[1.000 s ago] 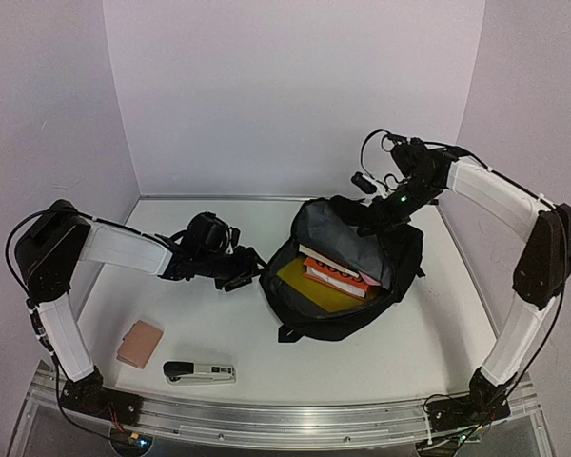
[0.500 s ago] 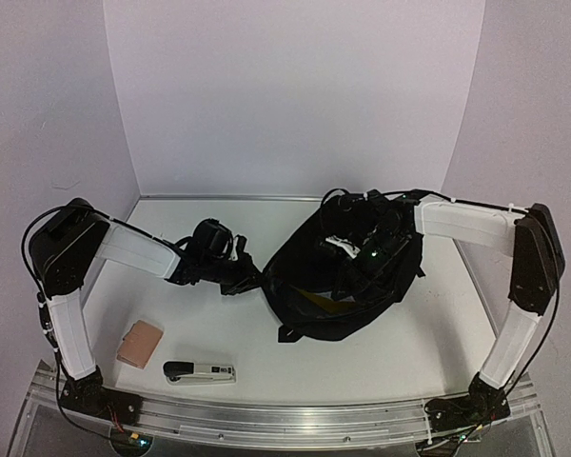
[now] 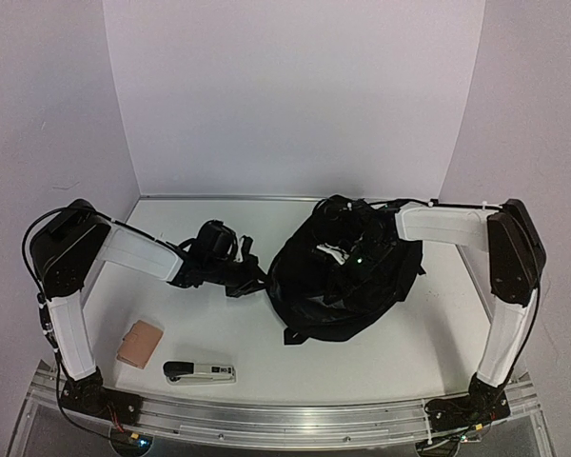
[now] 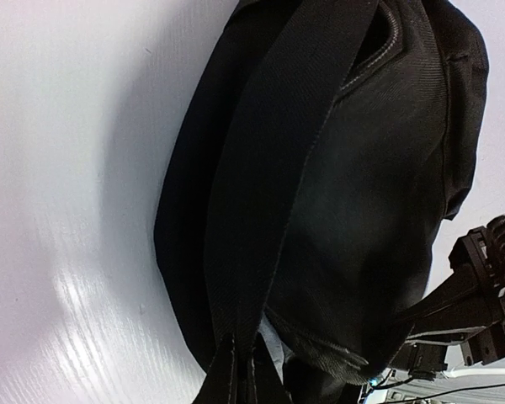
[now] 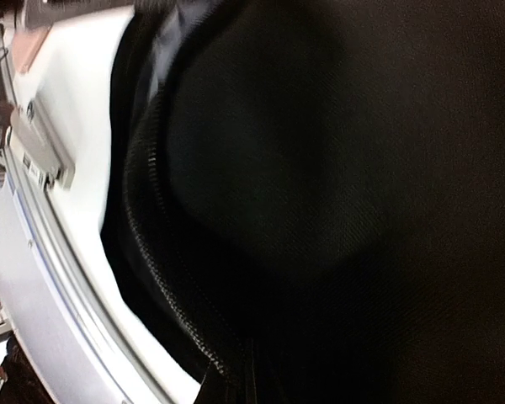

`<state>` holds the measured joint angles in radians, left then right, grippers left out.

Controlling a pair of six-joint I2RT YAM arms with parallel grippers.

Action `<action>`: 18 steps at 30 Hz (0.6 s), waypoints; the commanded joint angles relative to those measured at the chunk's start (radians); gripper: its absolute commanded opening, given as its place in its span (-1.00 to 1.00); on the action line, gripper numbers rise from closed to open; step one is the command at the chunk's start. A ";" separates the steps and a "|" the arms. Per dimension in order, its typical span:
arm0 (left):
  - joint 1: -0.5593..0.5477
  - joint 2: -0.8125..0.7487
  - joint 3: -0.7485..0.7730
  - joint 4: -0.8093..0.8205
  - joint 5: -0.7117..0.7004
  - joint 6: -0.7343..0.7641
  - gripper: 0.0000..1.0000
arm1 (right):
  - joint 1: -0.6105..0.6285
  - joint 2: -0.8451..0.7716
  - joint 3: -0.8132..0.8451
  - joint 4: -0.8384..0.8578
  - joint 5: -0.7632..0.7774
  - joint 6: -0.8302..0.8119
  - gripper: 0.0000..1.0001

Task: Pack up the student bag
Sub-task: Adjust the student bag at the center of the board.

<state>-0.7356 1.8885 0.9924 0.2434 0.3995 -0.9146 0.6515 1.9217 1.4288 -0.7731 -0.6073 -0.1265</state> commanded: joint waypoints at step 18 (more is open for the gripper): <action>0.181 0.015 0.161 -0.145 0.083 0.124 -1.00 | 0.054 -0.061 0.114 0.162 0.013 0.108 0.25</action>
<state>-0.5789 1.8945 1.0659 0.1372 0.4719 -0.8575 0.7020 2.0225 1.5195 -0.6146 -0.5303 -0.0333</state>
